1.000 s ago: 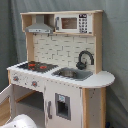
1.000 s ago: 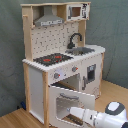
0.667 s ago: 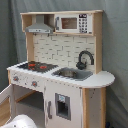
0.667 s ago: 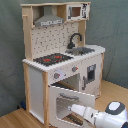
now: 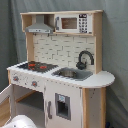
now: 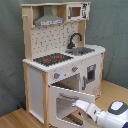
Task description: Play with the kitchen
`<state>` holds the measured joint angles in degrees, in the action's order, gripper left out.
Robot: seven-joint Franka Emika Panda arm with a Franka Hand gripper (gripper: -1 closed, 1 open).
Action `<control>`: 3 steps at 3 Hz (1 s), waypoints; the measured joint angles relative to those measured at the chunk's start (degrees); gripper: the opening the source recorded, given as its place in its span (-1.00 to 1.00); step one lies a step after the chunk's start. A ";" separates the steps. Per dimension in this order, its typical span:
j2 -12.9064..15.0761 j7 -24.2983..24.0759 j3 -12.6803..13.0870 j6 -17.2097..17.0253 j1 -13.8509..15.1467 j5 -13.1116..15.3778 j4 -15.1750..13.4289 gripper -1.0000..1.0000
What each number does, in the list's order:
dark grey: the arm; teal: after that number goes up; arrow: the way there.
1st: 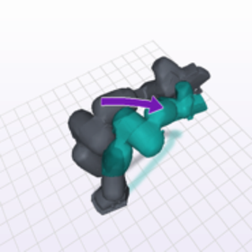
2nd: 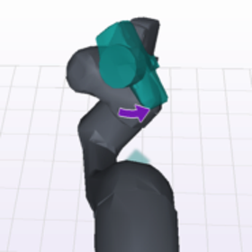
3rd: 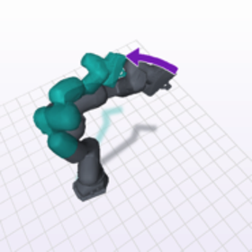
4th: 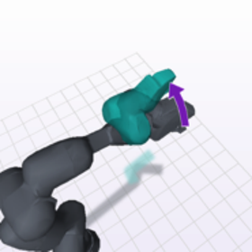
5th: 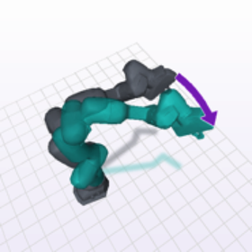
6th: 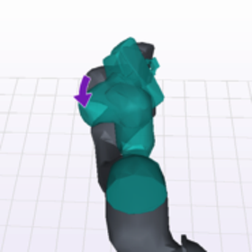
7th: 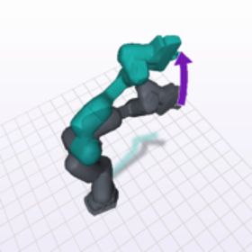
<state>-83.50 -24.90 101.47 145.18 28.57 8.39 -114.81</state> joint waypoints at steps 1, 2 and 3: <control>0.00 -5.08 0.01 -2.06 -1.79 -0.04 -2.07 1.00; 0.01 -9.77 0.04 -3.96 -3.57 -0.34 -4.28 1.00; 0.01 -14.85 0.65 -5.58 -4.86 -1.34 -6.50 1.00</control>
<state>-83.49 -39.76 102.13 139.59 23.71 7.05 -121.31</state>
